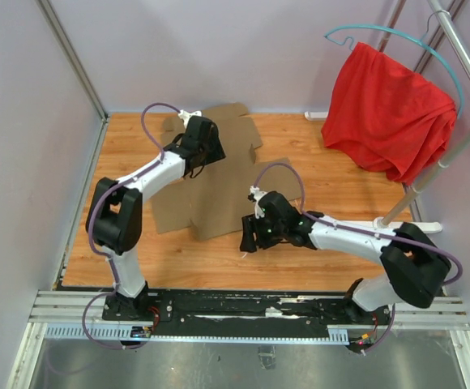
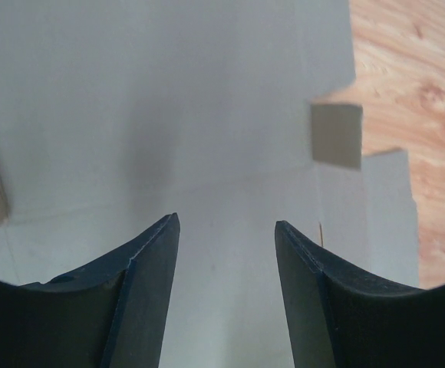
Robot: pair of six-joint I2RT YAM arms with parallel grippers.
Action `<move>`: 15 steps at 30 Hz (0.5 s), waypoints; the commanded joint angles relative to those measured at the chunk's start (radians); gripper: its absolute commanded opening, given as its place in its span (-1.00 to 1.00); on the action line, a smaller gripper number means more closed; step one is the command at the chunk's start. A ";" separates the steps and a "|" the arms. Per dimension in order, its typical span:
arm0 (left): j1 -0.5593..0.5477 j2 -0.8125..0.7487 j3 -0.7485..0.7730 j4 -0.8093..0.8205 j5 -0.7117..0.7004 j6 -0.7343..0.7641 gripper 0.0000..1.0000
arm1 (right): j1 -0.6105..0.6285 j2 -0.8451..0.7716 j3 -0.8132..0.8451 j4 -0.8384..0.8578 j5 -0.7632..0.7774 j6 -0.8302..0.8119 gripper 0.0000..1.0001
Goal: Fold the paper box
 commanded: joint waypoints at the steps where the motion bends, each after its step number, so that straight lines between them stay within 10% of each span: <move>1: 0.021 0.118 0.136 -0.005 -0.026 0.050 0.16 | 0.013 0.099 0.080 0.154 -0.023 0.005 0.16; 15: 0.097 0.294 0.211 0.019 0.009 0.085 0.14 | -0.011 0.573 0.552 0.043 -0.036 -0.038 0.01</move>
